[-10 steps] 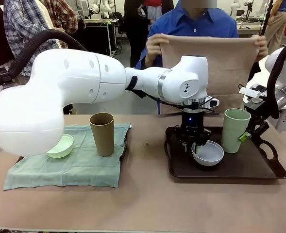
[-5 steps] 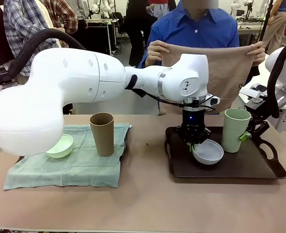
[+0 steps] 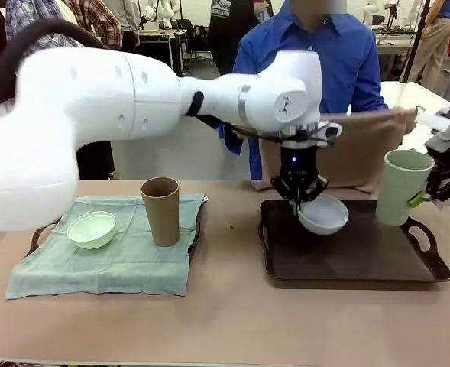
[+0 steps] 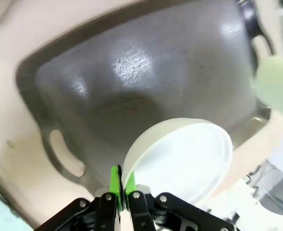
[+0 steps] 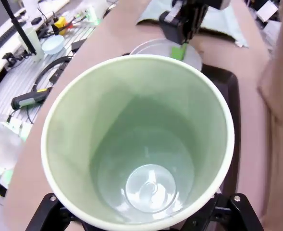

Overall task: Set up a tray with a mat and arrange the tableware.
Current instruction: Pick up the Picnic Bowl and Reusable plastic cup from the Handle tray in front of the human's position and hold them in the air, then place the Picnic Bowl and Reusable plastic cup back onto the Handle tray in front of the human's position.

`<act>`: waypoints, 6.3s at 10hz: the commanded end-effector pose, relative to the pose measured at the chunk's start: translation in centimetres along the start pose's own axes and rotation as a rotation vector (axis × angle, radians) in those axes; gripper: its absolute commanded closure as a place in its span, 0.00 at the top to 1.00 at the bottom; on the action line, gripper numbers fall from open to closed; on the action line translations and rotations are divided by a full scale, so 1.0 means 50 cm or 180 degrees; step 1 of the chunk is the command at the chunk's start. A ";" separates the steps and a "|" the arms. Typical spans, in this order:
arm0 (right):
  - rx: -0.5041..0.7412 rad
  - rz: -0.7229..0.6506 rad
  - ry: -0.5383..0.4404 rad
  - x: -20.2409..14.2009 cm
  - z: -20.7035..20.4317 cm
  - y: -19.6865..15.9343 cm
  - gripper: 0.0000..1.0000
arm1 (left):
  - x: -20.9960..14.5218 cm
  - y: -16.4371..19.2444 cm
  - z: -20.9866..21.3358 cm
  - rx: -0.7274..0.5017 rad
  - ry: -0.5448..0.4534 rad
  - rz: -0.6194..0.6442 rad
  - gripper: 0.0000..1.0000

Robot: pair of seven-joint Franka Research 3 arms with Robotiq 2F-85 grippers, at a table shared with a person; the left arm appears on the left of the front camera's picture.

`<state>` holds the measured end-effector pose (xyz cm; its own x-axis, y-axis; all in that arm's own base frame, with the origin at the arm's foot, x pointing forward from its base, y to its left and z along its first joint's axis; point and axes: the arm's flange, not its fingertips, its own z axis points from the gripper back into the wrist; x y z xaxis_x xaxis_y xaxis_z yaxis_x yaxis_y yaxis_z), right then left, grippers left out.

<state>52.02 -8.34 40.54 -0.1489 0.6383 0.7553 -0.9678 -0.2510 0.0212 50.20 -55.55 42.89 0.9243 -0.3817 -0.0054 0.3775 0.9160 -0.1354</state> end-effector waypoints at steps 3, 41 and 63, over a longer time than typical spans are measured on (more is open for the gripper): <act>-0.0409 0.0299 -0.0014 0.128 0.049 0.142 0.00 | -0.119 -0.025 0.181 0.0123 -0.0539 -0.0011 0.00; -0.0309 0.0471 -0.0156 0.111 0.078 0.163 0.84 | -0.148 -0.039 0.240 -0.0109 -0.0788 0.0085 0.04; 0.0155 -0.0436 -0.0184 -0.164 -0.112 -0.032 0.84 | -0.013 0.044 -0.145 -0.0009 -0.0368 0.0305 0.04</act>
<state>53.58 -9.32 30.77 -0.0085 0.6024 0.7982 -0.9663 -0.2102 0.1484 49.98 -54.27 35.38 0.9610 -0.2654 0.0774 0.2742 0.9507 -0.1447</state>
